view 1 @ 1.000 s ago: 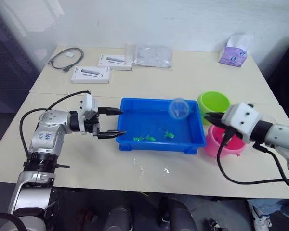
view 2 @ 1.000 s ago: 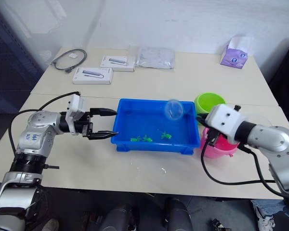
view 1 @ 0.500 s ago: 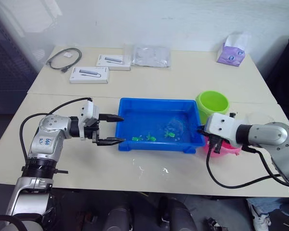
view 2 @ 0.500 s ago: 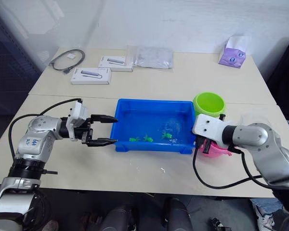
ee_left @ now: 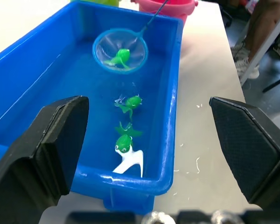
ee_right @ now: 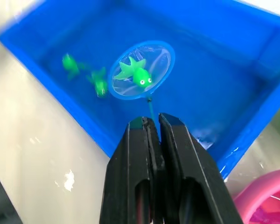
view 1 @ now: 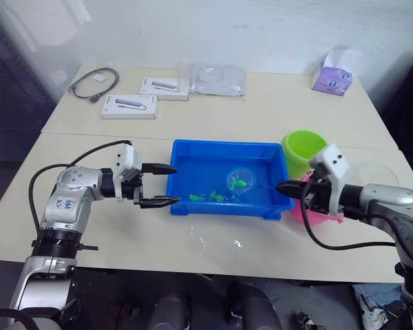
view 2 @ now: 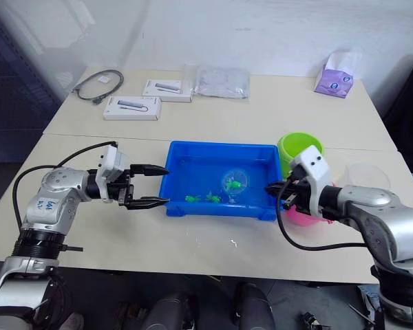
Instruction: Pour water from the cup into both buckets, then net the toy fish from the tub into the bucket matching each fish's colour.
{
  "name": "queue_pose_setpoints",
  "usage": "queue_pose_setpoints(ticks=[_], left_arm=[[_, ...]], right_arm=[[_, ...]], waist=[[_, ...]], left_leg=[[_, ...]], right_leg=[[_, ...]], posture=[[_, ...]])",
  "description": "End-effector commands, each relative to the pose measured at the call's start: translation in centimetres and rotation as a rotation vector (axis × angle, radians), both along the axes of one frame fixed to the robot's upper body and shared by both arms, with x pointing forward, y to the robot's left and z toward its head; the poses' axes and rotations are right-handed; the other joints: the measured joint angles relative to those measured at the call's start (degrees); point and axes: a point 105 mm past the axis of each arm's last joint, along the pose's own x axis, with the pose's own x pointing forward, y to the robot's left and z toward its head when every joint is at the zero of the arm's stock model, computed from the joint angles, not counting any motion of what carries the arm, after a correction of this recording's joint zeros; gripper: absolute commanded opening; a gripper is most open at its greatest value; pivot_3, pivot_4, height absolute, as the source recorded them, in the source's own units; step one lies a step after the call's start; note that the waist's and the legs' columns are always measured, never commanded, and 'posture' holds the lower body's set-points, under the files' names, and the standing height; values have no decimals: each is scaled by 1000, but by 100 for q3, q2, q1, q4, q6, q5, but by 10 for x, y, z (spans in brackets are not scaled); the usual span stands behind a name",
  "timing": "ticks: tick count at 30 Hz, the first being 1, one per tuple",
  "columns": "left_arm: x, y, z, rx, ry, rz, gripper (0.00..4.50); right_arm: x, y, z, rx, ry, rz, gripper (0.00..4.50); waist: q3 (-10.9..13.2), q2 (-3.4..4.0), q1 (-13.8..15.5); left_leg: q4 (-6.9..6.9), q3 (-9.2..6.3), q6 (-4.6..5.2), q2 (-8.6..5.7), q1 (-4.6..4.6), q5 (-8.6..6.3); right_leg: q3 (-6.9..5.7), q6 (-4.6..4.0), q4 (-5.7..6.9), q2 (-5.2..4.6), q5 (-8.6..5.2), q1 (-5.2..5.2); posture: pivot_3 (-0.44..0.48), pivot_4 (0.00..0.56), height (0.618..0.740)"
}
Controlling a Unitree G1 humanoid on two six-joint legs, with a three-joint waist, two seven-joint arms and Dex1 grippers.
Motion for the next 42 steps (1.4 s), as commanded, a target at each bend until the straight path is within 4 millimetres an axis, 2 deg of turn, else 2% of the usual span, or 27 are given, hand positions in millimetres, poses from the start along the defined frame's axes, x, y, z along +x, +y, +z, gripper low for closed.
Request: queue_pose_setpoints(ticks=[1,4,8,14,19,26,31,33,38,40,42], left_arm=[[0,-4,23,-58,-64,-7,4448],[3,-7,31,-87,-73,-3,4448],[10,-16,43,-157,-59,18,4448],[17,-25,44,-191,-30,29,4448],[20,-29,44,-182,-38,21,4448],[21,-28,43,-166,-44,22,4448],[20,-30,41,-159,-56,11,4448],[20,-30,40,-157,-58,12,4448],[19,-28,35,-152,-57,14,4448],[18,-27,32,-129,-67,13,4448],[18,-25,26,-98,-79,14,4448]], right_arm=[[-7,-10,23,82,-70,-56,0],[-11,-16,31,129,-89,-94,0],[-16,-37,44,207,-145,-212,0],[-10,-87,47,39,-293,-470,0],[2,-109,44,-117,-406,-569,0],[15,-106,40,-389,-610,-530,0],[21,-102,35,-686,-755,-422,0],[21,-99,30,-840,-815,-326,0],[18,-108,20,-1124,-984,-250,0],[16,-112,23,-1150,-1043,-306,0],[15,-107,26,-1187,-1104,-290,0]], waist=[[0,0,-3],[0,0,-3],[0,0,7],[0,0,1],[0,0,-41],[0,0,-49],[0,0,-26],[0,1,-18],[0,0,-16],[0,1,-18],[0,1,-19]], left_leg=[[0,0,0,0,0,0],[0,0,0,0,0,0],[0,1,0,0,1,0],[-2,8,0,-6,2,0],[-5,20,-1,-1,15,0],[-6,23,-1,-2,15,1],[-6,22,-1,-3,14,1],[-6,23,-1,-3,14,1],[-6,21,-3,-2,15,2],[-6,20,-5,0,14,3],[-6,21,-9,0,14,5]], right_leg=[[1,0,0,0,0,0],[2,0,1,1,0,-1],[4,0,1,1,0,0],[9,2,1,2,1,-1],[9,3,6,13,2,-1],[10,4,7,11,2,-3],[10,4,3,9,2,-1],[11,4,3,9,2,-2],[14,4,1,8,2,1],[19,4,2,8,2,0],[24,4,3,9,2,-1]], posture=[[0,150,740],[0,150,740],[0,150,740],[0,150,740],[0,150,740],[0,150,740],[0,150,740],[0,150,740],[0,150,740],[0,150,740],[0,150,740]])
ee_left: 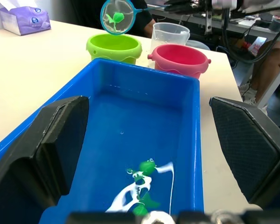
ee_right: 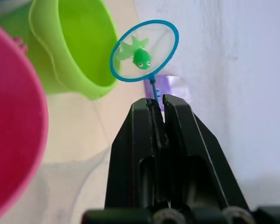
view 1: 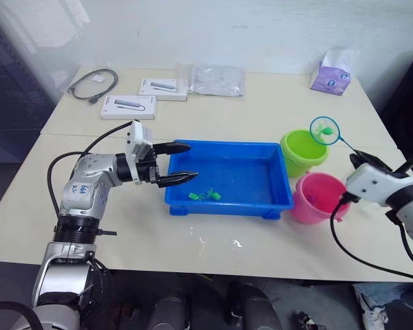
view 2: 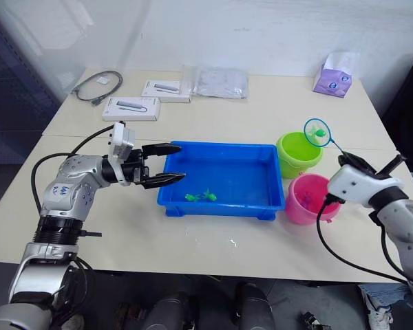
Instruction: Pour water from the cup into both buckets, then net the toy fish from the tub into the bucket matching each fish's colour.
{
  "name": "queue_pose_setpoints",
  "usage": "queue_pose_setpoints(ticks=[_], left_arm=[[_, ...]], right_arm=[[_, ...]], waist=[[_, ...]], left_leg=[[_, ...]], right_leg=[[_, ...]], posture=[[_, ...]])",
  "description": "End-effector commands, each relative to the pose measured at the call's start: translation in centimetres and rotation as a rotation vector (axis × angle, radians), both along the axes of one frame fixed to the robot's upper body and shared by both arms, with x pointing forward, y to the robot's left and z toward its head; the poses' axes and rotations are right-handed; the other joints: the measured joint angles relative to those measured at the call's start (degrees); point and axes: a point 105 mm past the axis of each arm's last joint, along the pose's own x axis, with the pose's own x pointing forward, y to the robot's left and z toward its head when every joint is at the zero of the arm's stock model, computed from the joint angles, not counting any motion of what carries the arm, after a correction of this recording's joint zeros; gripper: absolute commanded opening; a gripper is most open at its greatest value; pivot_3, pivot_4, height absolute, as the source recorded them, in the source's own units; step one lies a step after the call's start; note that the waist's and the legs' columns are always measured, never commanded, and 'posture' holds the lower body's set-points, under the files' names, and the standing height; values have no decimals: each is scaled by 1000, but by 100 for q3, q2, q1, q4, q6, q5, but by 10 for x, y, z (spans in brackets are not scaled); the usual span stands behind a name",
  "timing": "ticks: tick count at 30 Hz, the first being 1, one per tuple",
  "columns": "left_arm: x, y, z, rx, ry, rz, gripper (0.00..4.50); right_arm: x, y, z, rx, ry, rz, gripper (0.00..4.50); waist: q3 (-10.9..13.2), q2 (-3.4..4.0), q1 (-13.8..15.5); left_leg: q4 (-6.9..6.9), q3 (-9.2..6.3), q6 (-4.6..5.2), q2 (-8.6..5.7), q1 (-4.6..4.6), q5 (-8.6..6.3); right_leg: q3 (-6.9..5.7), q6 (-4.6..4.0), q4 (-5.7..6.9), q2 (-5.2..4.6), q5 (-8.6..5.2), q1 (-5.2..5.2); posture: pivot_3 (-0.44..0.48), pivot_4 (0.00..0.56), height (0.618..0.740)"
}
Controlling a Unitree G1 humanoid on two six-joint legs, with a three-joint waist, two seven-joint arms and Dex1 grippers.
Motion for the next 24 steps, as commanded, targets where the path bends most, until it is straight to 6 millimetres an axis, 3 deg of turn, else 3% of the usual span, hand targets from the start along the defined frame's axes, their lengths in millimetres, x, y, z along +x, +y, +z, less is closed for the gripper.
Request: queue_pose_setpoints(ticks=[1,7,15,17,19,20,24], left_arm=[[0,4,-3,36,-42,5,4448],[1,1,-5,30,-64,5,4448],[-1,1,-8,35,-73,0,4448],[-1,0,-8,35,-74,-2,4448],[-1,1,-7,33,-77,3,4448],[-2,2,-7,32,-77,6,4448],[-2,3,-9,32,-75,9,4448]], right_arm=[[-4,9,16,-93,-135,43,0],[-3,11,-14,-190,-84,83,0],[2,12,-18,-194,-55,110,0],[2,13,-10,-193,-85,113,0],[2,18,15,-190,-176,130,0],[3,18,18,-188,-180,125,0],[9,6,-14,-178,-39,70,0]], waist=[[0,0,-9],[0,0,-44],[1,1,-64],[1,1,-82],[1,1,-103],[1,1,-108],[0,0,-119]], left_leg=[[0,0,-2,0,0,1],[0,-1,-5,5,2,3],[0,-1,-5,5,2,3],[0,-2,-5,5,2,3],[0,-2,-5,5,1,3],[0,-2,-4,5,1,3],[0,-5,-4,8,4,3]], right_leg=[[1,0,0,1,0,0],[5,-1,-1,5,-1,3],[6,-1,0,5,-1,3],[5,-1,0,5,-1,3],[5,-1,0,4,-1,3],[6,-1,0,3,-1,2],[5,-1,1,5,-1,5]], posture=[[0,150,740],[0,150,740],[0,150,740],[0,150,740],[0,150,740],[0,150,740],[0,150,740]])
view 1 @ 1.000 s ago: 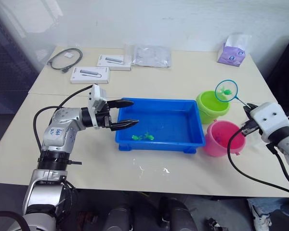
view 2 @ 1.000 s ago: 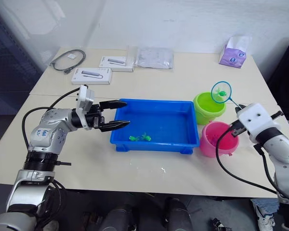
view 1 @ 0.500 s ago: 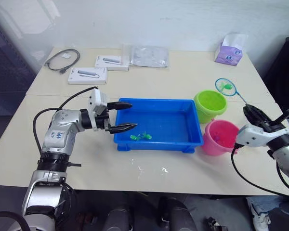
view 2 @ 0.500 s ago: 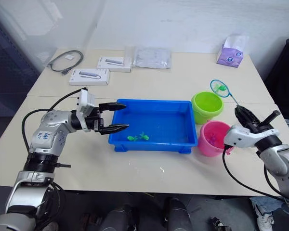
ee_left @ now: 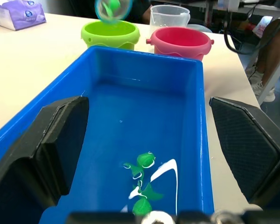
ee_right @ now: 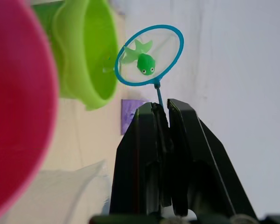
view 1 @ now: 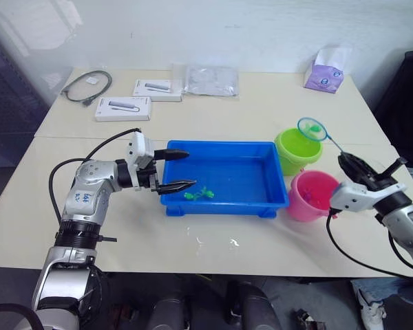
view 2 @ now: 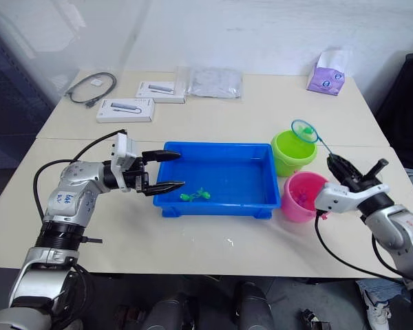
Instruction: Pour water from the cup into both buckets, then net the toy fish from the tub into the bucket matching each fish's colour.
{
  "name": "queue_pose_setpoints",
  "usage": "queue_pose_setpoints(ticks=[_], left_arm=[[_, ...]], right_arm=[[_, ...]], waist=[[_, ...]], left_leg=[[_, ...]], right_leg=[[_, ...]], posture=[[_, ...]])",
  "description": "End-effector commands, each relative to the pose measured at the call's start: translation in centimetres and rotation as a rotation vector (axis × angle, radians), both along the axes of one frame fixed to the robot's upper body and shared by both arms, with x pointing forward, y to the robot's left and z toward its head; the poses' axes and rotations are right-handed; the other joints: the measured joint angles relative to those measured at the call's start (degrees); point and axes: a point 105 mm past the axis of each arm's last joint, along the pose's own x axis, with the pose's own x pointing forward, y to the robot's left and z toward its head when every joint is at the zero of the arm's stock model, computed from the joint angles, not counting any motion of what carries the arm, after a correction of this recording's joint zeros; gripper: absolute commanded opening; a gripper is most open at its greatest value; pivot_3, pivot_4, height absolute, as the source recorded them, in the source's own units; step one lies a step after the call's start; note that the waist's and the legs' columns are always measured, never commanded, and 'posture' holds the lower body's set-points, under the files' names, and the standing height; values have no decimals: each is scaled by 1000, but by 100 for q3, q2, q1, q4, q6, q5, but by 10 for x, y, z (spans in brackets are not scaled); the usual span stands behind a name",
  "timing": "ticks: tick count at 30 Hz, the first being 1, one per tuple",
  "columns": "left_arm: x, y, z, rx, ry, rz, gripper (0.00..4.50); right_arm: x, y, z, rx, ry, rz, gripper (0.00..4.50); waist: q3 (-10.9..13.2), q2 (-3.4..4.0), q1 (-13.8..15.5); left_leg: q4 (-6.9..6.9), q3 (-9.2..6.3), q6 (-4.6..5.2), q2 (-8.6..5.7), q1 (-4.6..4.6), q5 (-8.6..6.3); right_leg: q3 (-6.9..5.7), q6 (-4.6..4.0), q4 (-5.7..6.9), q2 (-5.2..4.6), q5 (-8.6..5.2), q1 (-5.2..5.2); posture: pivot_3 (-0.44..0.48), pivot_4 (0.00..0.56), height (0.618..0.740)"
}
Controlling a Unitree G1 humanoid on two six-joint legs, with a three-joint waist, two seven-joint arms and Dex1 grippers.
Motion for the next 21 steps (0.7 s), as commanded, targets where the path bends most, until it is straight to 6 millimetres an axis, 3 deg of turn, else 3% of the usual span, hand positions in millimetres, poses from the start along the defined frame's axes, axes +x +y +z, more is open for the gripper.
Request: queue_pose_setpoints(ticks=[1,2,7,14,17,21], left_arm=[[-1,0,6,-5,-37,-7,4448],[-1,-1,6,-5,-38,-8,4448],[-1,0,9,-9,-46,-6,4448],[-1,1,8,-6,-45,-3,4448],[0,5,11,-7,-51,10,4448],[-2,18,9,14,-45,26,4448]], right_arm=[[1,-15,-22,15,105,-64,0],[1,-17,-27,25,124,-79,0],[0,-8,26,76,-94,-34,0],[4,-1,20,90,-71,-19,0],[1,9,28,230,-58,45,0],[-3,37,27,481,131,206,0]], waist=[[0,0,9],[0,0,27],[1,2,-16],[1,1,11],[1,1,12],[1,1,-10]], left_leg=[[0,0,0,0,0,0],[0,0,0,-1,-2,0],[0,4,6,-6,-2,3],[-2,6,-1,0,9,5],[-1,5,0,-5,8,5],[-1,1,0,-1,9,5]], right_leg=[[-1,0,-1,0,0,0],[-2,0,-1,-2,0,0],[0,1,0,-6,1,0],[7,-3,8,-3,-2,1],[6,-2,6,-6,-1,4],[3,-2,7,-2,-1,4]], posture=[[0,150,740],[0,150,740],[0,150,740],[0,150,740],[0,150,740],[0,150,740]])
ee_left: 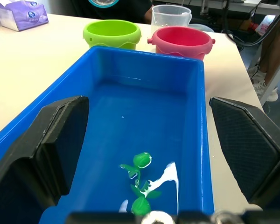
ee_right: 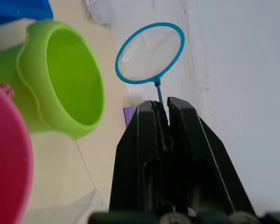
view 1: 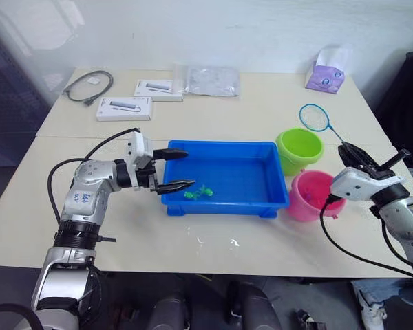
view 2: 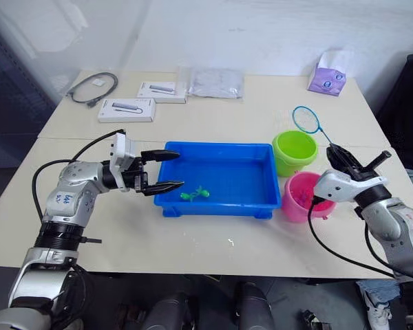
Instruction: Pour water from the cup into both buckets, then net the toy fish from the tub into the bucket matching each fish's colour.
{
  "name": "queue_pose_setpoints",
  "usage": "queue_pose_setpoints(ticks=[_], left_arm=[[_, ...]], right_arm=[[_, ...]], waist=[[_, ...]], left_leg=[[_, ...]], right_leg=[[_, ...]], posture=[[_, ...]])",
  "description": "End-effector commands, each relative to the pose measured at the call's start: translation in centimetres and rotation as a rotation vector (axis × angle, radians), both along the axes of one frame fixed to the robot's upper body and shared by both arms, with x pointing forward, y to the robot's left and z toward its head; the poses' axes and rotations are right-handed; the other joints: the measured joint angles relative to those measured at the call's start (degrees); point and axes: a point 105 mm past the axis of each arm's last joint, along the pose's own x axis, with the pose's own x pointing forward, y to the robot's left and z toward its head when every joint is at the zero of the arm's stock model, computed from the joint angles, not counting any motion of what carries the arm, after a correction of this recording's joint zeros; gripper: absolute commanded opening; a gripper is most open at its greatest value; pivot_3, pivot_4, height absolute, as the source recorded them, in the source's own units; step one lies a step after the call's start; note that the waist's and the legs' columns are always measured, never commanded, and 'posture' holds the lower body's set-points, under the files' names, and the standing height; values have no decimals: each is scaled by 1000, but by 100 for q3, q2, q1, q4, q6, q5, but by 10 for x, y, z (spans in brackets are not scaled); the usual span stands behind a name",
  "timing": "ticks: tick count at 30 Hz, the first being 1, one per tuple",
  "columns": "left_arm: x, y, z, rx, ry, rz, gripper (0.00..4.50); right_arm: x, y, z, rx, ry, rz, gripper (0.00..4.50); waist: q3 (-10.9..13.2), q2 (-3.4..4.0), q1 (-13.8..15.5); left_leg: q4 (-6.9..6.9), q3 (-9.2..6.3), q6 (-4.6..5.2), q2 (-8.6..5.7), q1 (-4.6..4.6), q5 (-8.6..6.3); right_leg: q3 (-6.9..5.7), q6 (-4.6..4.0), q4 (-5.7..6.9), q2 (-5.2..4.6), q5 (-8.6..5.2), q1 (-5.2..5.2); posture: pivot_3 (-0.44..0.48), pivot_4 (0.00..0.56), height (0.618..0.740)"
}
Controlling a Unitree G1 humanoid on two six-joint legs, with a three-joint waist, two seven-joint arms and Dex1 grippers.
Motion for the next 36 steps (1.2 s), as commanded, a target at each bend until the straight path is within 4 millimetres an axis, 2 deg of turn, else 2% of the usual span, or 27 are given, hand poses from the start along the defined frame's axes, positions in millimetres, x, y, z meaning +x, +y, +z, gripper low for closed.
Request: queue_pose_setpoints(ticks=[1,3,5,11,14,16,17,24,27,32,36], left_arm=[[-4,16,6,12,-27,11,4448],[-8,27,2,43,-5,10,4448],[-12,37,-2,75,12,9,4448],[-18,55,-7,141,41,26,4448],[-18,57,-9,150,46,34,4448],[-19,56,-10,150,45,36,4448],[-20,56,-11,151,45,37,4448],[-24,57,-14,149,55,58,4448],[-25,57,-15,149,54,64,4448],[-25,57,-15,148,57,69,4448],[-26,56,-17,146,62,69,4448]], right_arm=[[-7,28,17,212,106,179,0],[-12,53,6,335,332,298,0],[-19,73,-6,376,532,362,0],[-18,106,-19,369,779,358,0],[-9,113,-22,321,806,327,0],[-2,108,-29,139,777,280,0],[-1,108,-33,104,789,278,0],[-1,133,-48,201,904,338,0],[2,143,-44,334,930,361,0],[4,142,-44,415,952,334,0],[1,146,-37,577,1006,363,0]], waist=[[0,0,-17],[1,1,-30],[1,1,-27],[2,3,23],[2,3,29],[2,3,27],[2,3,26],[1,2,-11],[1,2,-13],[1,2,9],[1,2,-1]], left_leg=[[0,1,0,1,2,0],[0,2,0,2,4,0],[-8,3,1,7,13,-1],[-4,-2,14,-2,11,-8],[-4,-5,15,-2,5,-9],[-4,-6,15,-4,-13,-9],[-3,-5,15,-6,-17,-9],[-3,-3,14,-6,-24,-8],[-2,-2,13,-3,-21,-8],[-2,-5,14,-7,-25,-8],[-2,-7,14,-7,-25,-8]], right_leg=[[1,0,1,1,0,0],[1,0,2,2,0,0],[4,-3,1,-2,0,4],[-2,-10,1,-21,-1,5],[-10,-9,-6,-24,-1,4],[-20,-9,-6,-21,0,-9],[-21,-9,-5,-20,0,-14],[-36,-7,-5,-13,1,-19],[-35,-7,-2,-13,1,-18],[-34,-7,-4,-16,1,-19],[-34,-6,-5,-16,1,-18]], posture=[[0,150,740],[0,150,740],[0,150,740],[0,150,740],[0,150,740],[0,150,740],[0,150,740],[0,150,740],[0,150,740],[0,150,740],[0,150,740]])
